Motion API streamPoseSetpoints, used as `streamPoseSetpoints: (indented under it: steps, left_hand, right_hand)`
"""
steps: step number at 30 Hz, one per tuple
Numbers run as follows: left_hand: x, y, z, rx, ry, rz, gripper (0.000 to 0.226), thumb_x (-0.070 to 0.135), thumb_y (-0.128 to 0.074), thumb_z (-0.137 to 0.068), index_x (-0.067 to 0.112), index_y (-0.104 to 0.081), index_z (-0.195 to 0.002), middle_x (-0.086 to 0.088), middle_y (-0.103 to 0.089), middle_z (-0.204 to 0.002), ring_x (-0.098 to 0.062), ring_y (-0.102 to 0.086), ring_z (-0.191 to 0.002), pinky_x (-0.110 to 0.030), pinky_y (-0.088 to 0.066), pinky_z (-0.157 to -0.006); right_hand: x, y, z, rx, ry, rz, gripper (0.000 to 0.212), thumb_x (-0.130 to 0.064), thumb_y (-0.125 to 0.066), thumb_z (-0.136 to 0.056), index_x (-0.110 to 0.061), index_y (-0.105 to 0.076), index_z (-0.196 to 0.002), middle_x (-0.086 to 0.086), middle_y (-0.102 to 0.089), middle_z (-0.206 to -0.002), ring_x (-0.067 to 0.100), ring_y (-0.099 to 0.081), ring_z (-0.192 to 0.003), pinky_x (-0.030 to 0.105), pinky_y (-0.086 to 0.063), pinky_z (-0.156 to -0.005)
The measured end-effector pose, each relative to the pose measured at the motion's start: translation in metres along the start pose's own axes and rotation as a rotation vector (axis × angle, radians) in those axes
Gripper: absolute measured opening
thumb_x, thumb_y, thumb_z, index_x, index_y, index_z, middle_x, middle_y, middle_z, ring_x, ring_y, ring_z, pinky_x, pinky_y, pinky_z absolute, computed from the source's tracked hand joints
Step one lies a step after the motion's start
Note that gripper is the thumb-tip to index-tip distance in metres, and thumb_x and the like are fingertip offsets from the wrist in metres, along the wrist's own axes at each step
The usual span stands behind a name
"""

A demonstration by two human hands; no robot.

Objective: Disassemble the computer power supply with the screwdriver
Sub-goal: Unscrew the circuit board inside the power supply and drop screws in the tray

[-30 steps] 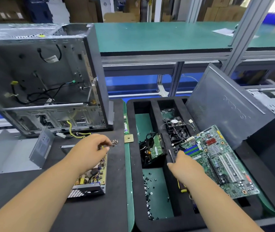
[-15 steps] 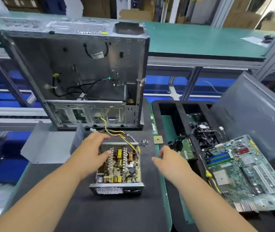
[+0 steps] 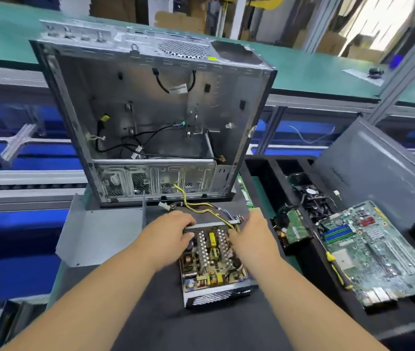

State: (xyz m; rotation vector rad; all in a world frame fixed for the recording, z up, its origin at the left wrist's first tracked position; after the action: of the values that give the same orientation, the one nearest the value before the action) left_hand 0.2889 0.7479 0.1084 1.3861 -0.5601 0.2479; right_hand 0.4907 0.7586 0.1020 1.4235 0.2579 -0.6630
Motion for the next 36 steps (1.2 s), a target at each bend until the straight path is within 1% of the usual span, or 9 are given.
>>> streamPoseSetpoints:
  steps: [3,6,9,13,24,27,30,33,36]
  left_hand:
    - [-0.004,0.006,0.001,0.03,-0.01,-0.087,0.009,0.04,-0.051,-0.097,0.033,-0.056,-0.099,0.012,-0.056,-0.106,-0.014,-0.057,-0.101,-0.032,-0.047,-0.08]
    - [-0.009,0.005,0.005,0.028,-0.038,-0.121,0.014,0.044,-0.052,-0.095,0.032,-0.049,-0.09,0.01,-0.055,-0.096,-0.016,-0.056,-0.092,-0.034,-0.046,-0.075]
    - [-0.015,0.003,0.01,0.022,-0.049,-0.094,0.017,0.044,-0.054,-0.095,0.032,-0.047,-0.084,0.011,-0.052,-0.087,-0.015,-0.054,-0.086,-0.033,-0.045,-0.071]
    - [-0.016,0.0,0.01,0.01,-0.085,-0.092,0.016,0.043,-0.055,-0.093,0.031,-0.047,-0.084,0.011,-0.052,-0.085,-0.016,-0.053,-0.085,-0.033,-0.045,-0.071]
    - [-0.017,0.0,0.005,-0.036,-0.125,-0.063,0.011,0.04,-0.057,-0.092,0.031,-0.052,-0.09,0.009,-0.056,-0.087,-0.016,-0.054,-0.088,-0.032,-0.046,-0.074]
    - [-0.019,-0.002,0.005,-0.04,-0.118,-0.036,0.01,0.041,-0.059,-0.091,0.033,-0.053,-0.09,0.01,-0.057,-0.087,-0.014,-0.055,-0.088,-0.033,-0.048,-0.076]
    - [-0.019,-0.003,0.004,-0.049,-0.12,-0.033,0.009,0.042,-0.058,-0.091,0.035,-0.055,-0.094,0.011,-0.058,-0.089,-0.013,-0.056,-0.089,-0.032,-0.048,-0.077]
    - [-0.02,-0.004,0.002,-0.057,-0.123,-0.031,0.008,0.043,-0.058,-0.091,0.036,-0.055,-0.094,0.011,-0.06,-0.089,-0.013,-0.056,-0.09,-0.032,-0.049,-0.076]
    - [-0.021,-0.005,0.0,-0.064,-0.127,-0.027,0.008,0.042,-0.059,-0.091,0.036,-0.055,-0.092,0.012,-0.06,-0.087,-0.012,-0.056,-0.087,-0.03,-0.047,-0.072]
  right_hand:
    - [0.0,-0.012,-0.005,-0.052,-0.015,0.004,0.034,-0.032,-0.066,-0.092,-0.014,-0.046,-0.113,0.004,-0.06,-0.103,0.023,-0.061,-0.088,0.033,-0.045,-0.069]
    - [-0.009,-0.023,-0.004,-0.099,0.047,0.071,0.037,-0.034,-0.061,-0.096,-0.014,-0.052,-0.126,0.001,-0.063,-0.116,0.02,-0.06,-0.099,0.028,-0.041,-0.075]
    - [-0.026,-0.024,0.003,-0.04,0.163,0.191,0.025,-0.032,-0.06,-0.097,-0.016,-0.051,-0.114,0.001,-0.06,-0.109,0.022,-0.059,-0.097,0.032,-0.045,-0.074]
    - [-0.047,-0.022,0.016,0.071,0.299,0.296,0.023,-0.027,-0.059,-0.096,-0.017,-0.041,-0.106,-0.003,-0.041,-0.097,0.021,-0.049,-0.084,0.031,-0.037,-0.066]
    - [-0.029,-0.004,-0.009,0.093,0.081,0.153,0.005,-0.01,-0.048,-0.097,-0.011,-0.052,-0.1,0.008,-0.059,-0.084,0.029,-0.057,-0.073,0.035,-0.043,-0.06]
    - [-0.03,-0.003,-0.01,0.057,0.1,0.021,0.012,-0.007,-0.049,-0.091,-0.016,-0.056,-0.091,0.004,-0.06,-0.078,0.024,-0.056,-0.069,0.036,-0.048,-0.064]
    - [-0.037,-0.004,-0.009,0.029,0.156,-0.026,0.027,-0.001,-0.047,-0.087,-0.024,-0.061,-0.08,-0.004,-0.056,-0.075,0.017,-0.051,-0.062,0.027,-0.037,-0.055]
    - [-0.043,-0.007,-0.011,-0.018,0.191,0.037,0.039,0.002,-0.045,-0.088,-0.028,-0.066,-0.074,0.003,-0.054,-0.083,0.015,-0.045,-0.055,0.024,-0.03,-0.051]
    - [-0.041,-0.005,-0.012,-0.008,0.182,0.057,0.043,0.001,-0.044,-0.09,-0.031,-0.068,-0.076,0.005,-0.058,-0.094,0.018,-0.046,-0.064,0.025,-0.035,-0.057]
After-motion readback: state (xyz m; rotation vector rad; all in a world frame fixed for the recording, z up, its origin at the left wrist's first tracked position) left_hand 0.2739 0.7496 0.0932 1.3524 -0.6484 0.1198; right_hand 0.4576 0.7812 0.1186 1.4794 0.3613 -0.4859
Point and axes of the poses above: each hand's wrist, its own z-axis away from the middle knuckle, its own y-axis out of the back of the hand, x = y × z, the point moved 10 cm from there along -z, towards the middle knuckle
